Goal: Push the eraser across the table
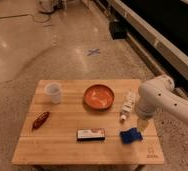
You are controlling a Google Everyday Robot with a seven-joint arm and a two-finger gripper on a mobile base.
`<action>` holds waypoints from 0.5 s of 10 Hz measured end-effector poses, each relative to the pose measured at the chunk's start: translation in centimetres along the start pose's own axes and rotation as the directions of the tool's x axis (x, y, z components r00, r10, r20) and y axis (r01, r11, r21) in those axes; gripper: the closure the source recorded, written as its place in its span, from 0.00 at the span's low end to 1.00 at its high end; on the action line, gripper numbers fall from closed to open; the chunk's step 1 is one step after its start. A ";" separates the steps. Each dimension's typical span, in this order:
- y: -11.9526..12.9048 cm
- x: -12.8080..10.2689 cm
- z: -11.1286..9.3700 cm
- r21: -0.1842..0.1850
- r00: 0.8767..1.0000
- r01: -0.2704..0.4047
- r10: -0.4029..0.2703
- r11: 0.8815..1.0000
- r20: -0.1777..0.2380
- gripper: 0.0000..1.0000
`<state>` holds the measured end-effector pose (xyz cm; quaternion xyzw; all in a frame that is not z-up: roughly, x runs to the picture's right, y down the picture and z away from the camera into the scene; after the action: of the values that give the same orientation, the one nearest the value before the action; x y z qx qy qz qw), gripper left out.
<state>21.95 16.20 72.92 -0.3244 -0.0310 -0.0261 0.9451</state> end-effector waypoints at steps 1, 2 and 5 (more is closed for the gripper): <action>-0.3 -0.7 1.0 -0.010 1.000 0.013 -0.013 1.000 0.007 0.57; -0.6 -1.7 2.2 -0.022 0.999 0.029 -0.029 0.999 0.019 0.70; -0.9 -3.8 4.6 -0.047 0.997 0.066 -0.064 0.997 0.045 0.98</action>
<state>17.91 18.37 76.79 -0.3467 -0.0615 -0.0502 0.9346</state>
